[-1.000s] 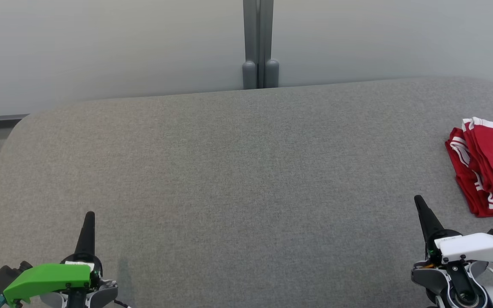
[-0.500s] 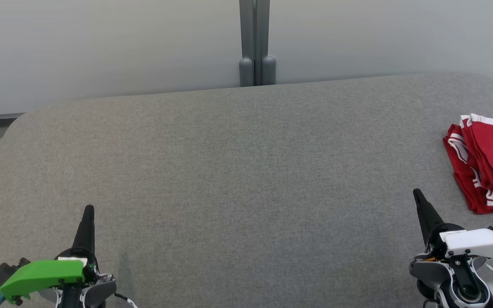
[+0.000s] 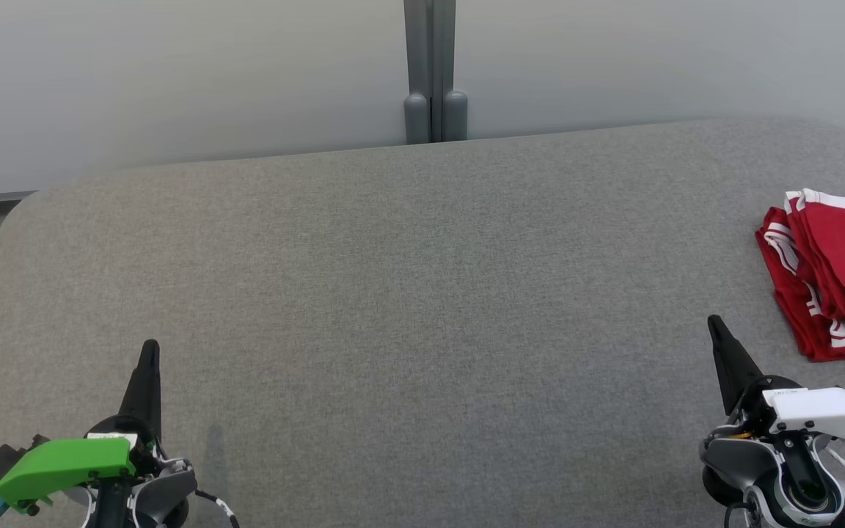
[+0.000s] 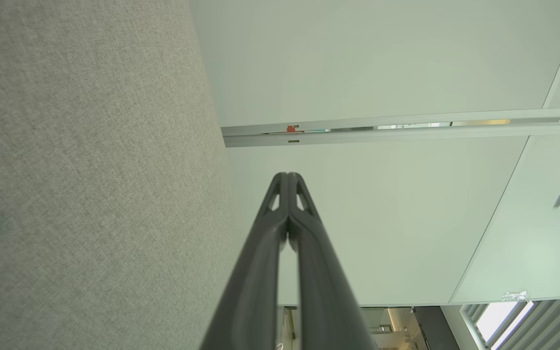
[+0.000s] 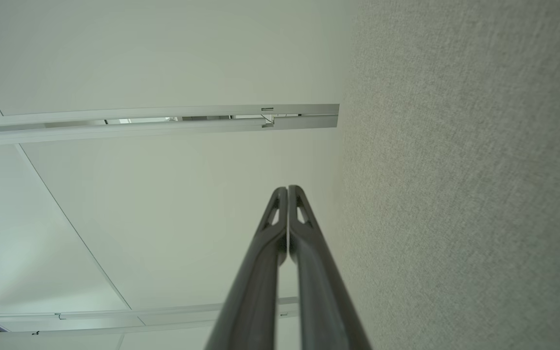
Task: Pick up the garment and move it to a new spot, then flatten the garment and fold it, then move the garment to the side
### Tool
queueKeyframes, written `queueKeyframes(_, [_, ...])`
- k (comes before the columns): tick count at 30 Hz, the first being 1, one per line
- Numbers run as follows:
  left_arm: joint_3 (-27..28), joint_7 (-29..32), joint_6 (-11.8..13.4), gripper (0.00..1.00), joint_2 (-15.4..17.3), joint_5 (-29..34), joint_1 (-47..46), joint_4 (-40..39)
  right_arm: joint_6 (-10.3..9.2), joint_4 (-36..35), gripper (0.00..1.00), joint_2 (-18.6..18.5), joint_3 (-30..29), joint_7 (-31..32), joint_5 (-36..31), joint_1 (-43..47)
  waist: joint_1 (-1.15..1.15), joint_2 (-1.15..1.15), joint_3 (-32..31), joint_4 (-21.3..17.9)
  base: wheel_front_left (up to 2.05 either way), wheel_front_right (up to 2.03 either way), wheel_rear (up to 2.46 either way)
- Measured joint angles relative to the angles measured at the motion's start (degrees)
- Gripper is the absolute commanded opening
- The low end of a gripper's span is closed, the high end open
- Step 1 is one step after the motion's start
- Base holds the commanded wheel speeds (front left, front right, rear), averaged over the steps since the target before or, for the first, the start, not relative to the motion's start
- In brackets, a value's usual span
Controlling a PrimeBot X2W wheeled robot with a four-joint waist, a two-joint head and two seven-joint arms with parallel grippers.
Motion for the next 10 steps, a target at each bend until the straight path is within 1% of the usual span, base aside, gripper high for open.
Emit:
queueKeyframes(3, [0.1, 0.2, 0.0, 0.0, 0.0, -1.3, -0.3, -0.1, 0.0, 0.0, 0.0, 0.1, -0.1, 0.3, 1.2, -0.3, 0.0, 0.0, 0.1, -0.1, 0.0, 0.0, 0.0])
queueKeyframes(10, [0.1, 0.3, 0.0, 0.0, 0.0, -1.4, -0.3, -0.2, 0.0, 0.0, 0.0, 0.1, -0.1, 0.3, 1.3, -0.4, 0.0, 0.0, 0.1, -0.1, 0.0, 0.0, 0.0])
